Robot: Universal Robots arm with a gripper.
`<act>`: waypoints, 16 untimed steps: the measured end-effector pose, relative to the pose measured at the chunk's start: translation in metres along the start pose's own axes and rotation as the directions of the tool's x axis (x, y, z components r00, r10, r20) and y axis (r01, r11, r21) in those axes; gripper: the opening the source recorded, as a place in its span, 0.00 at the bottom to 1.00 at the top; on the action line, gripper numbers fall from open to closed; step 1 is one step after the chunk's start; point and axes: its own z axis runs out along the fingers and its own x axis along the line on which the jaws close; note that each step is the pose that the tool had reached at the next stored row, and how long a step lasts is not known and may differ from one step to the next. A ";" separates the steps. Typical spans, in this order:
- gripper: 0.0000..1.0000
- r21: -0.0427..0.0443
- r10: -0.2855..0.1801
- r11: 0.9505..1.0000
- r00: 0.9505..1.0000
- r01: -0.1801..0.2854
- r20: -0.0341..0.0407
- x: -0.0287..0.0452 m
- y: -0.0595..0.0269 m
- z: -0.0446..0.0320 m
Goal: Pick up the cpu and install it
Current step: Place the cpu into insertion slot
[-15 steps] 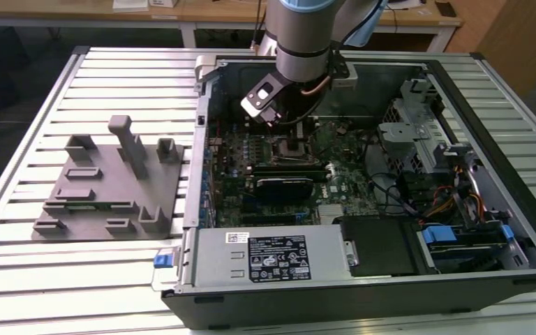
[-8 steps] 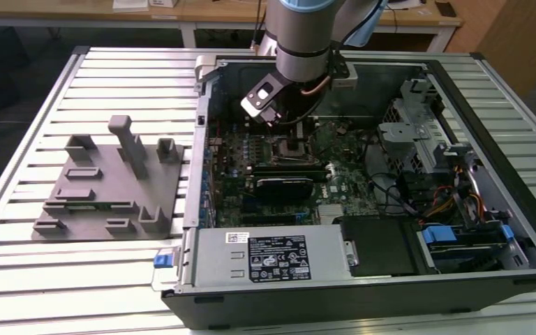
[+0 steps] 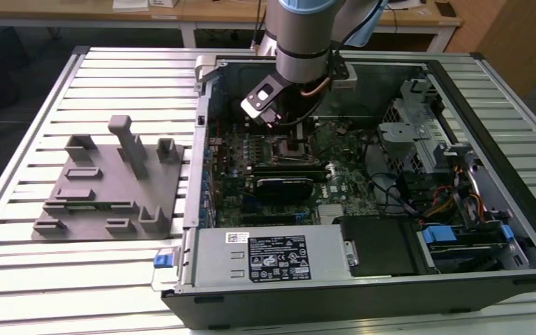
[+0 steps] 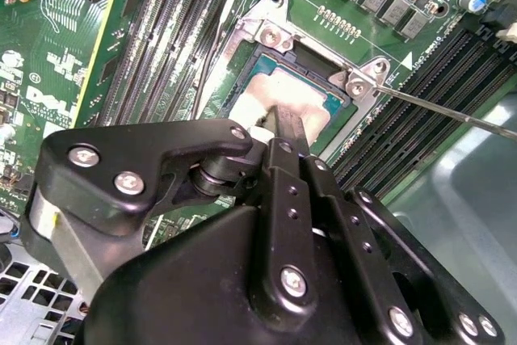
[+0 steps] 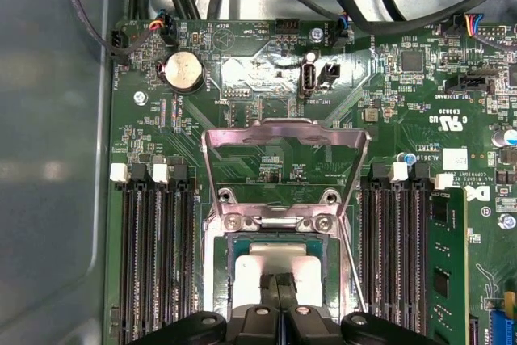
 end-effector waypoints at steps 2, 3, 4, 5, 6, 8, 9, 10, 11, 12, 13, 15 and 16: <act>0.11 0.000 0.000 1.000 1.000 0.000 0.000 0.0001 0.0000 0.0009; 0.11 0.000 0.000 1.000 1.000 0.000 0.000 0.0000 -0.0001 0.0014; 0.11 0.000 0.000 1.000 1.000 0.000 0.001 -0.0001 -0.0001 0.0019; 0.11 0.001 0.000 1.000 1.000 0.000 0.001 -0.0002 -0.0002 0.0022; 0.11 0.000 0.000 1.000 1.000 0.000 0.001 -0.0002 -0.0002 0.0023; 0.11 0.000 0.000 1.000 1.000 0.000 0.000 0.0000 -0.0001 0.0026; 0.11 0.000 0.000 1.000 1.000 0.000 0.000 0.0000 -0.0001 0.0026; 0.11 0.000 0.000 1.000 1.000 0.000 0.000 0.0000 -0.0002 0.0026; 0.11 -0.001 0.000 1.000 1.000 0.000 0.001 0.0000 -0.0001 0.0023; 0.11 -0.001 0.000 1.000 1.000 0.000 0.000 0.0002 0.0000 0.0018; 0.11 -0.002 0.000 1.000 1.000 0.000 -0.001 0.0004 0.0001 0.0009; 0.11 0.000 0.000 1.000 1.000 0.000 0.001 0.0001 0.0001 -0.0031; 0.11 -0.001 0.000 1.000 1.000 0.000 0.000 0.0002 0.0002 -0.0052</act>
